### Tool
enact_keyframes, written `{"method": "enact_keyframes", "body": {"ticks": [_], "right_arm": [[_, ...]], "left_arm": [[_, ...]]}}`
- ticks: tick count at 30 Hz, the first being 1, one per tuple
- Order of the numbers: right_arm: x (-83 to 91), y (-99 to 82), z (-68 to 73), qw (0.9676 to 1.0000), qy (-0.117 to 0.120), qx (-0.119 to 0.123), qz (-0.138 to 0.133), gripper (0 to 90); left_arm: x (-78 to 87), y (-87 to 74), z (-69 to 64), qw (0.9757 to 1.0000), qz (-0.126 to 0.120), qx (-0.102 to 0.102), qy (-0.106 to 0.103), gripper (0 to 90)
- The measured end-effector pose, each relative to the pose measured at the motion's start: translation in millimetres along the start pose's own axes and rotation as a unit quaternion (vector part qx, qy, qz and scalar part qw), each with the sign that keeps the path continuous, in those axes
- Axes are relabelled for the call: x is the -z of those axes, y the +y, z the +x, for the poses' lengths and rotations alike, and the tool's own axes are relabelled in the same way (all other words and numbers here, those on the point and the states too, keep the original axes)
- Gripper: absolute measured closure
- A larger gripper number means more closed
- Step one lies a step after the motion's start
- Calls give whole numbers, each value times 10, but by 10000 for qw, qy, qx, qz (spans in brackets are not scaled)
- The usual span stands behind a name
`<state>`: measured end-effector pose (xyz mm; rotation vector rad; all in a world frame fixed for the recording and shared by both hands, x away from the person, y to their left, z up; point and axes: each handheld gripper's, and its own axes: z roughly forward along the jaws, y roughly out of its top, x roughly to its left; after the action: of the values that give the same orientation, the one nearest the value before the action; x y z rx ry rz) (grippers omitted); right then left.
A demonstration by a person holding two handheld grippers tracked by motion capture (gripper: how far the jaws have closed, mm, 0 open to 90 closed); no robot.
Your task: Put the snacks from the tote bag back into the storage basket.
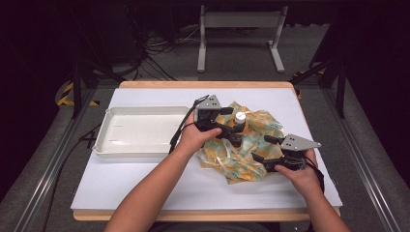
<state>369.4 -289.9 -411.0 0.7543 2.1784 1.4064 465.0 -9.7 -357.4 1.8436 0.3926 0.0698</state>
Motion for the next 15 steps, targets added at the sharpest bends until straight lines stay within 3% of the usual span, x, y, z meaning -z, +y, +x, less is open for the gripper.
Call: {"method": "enact_keyframes", "body": {"ticks": [12, 15], "right_arm": [[101, 41, 41, 9999, -58, 78, -106, 206], [120, 50, 47, 9999, -44, 71, -148, 206]], "left_arm": [[-141, 7, 7, 9999, 114, -88, 2, 253], [-150, 9, 9, 9999, 115, -112, -22, 305]]}}
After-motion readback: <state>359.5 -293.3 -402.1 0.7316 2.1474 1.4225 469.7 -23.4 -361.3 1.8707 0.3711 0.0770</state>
